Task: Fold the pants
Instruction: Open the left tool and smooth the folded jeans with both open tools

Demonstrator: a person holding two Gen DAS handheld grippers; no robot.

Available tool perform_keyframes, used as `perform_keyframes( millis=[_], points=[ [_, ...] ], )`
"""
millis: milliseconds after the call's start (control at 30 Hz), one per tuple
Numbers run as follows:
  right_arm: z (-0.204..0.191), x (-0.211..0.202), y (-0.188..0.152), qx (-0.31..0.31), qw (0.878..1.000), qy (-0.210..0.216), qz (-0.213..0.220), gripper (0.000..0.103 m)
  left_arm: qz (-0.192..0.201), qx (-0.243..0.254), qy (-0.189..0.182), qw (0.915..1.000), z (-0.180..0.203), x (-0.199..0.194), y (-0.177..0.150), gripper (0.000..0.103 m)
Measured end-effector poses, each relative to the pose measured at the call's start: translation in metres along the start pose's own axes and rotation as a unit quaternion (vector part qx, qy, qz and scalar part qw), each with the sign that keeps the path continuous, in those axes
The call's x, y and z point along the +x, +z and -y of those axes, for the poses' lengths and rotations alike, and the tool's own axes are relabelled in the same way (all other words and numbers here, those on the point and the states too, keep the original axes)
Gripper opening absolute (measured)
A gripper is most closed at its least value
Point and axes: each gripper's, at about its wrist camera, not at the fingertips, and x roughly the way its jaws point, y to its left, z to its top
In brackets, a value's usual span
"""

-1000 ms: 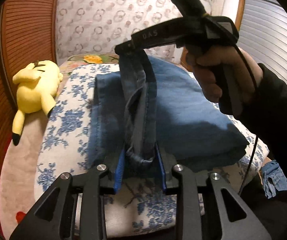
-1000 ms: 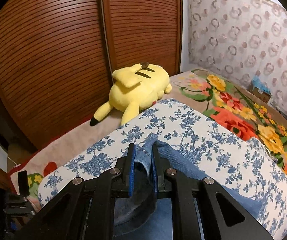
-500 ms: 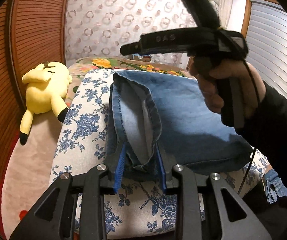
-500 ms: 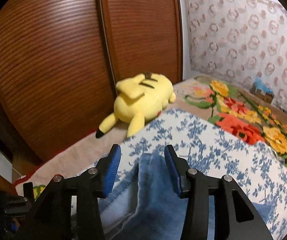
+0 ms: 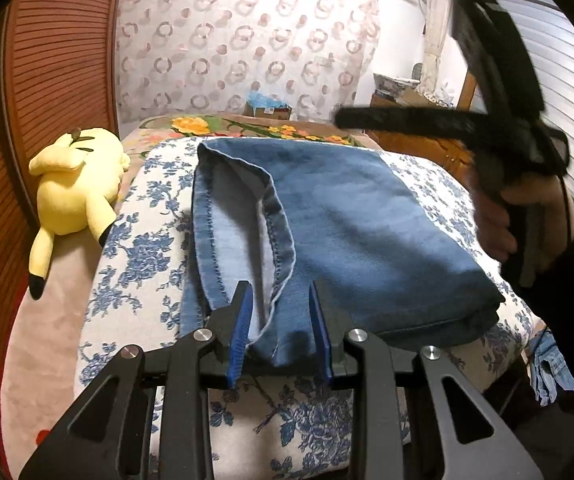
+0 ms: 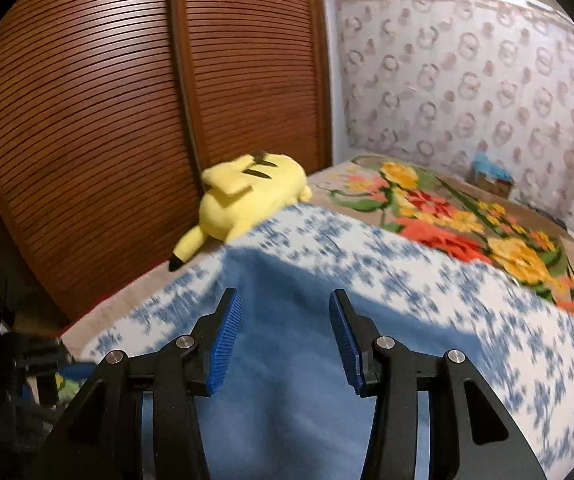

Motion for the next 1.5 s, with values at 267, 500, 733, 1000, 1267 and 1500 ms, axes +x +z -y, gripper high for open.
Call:
perform_keyframes(
  millis=[267,500,733,1000,1267,1500],
  points=[
    [0.012,-0.035,-0.044,0.028,0.999,-0.033,-0.020,0.048,-0.001,-0.002,0.026,0.9996,-0.005,0.011,-0.002,0.011],
    [0.007,-0.058,-0.068,0.031,0.998,-0.045,-0.030,0.048,0.010,-0.030,0.042,0.9986,-0.024,0.000,-0.006,0.004],
    [-0.002,-0.062,-0.069,0.028,0.998,-0.047,-0.034,0.048,-0.008,-0.042,0.054,0.9976,-0.036,0.005,-0.014,0.004],
    [0.003,-0.078,-0.082,0.040,0.997,-0.056,-0.024,0.048,0.008,-0.037,0.059,0.9975,-0.029,-0.004,-0.003,0.013],
    [0.014,-0.097,-0.104,0.062,0.995,-0.068,-0.024,0.048,0.023,-0.018,0.043,0.9986,-0.010,-0.001,0.007,0.065],
    [0.017,-0.108,-0.117,0.082,0.994,-0.073,-0.027,0.048,0.021,0.003,0.028,0.9994,0.019,0.008,0.014,0.068]
  ],
)
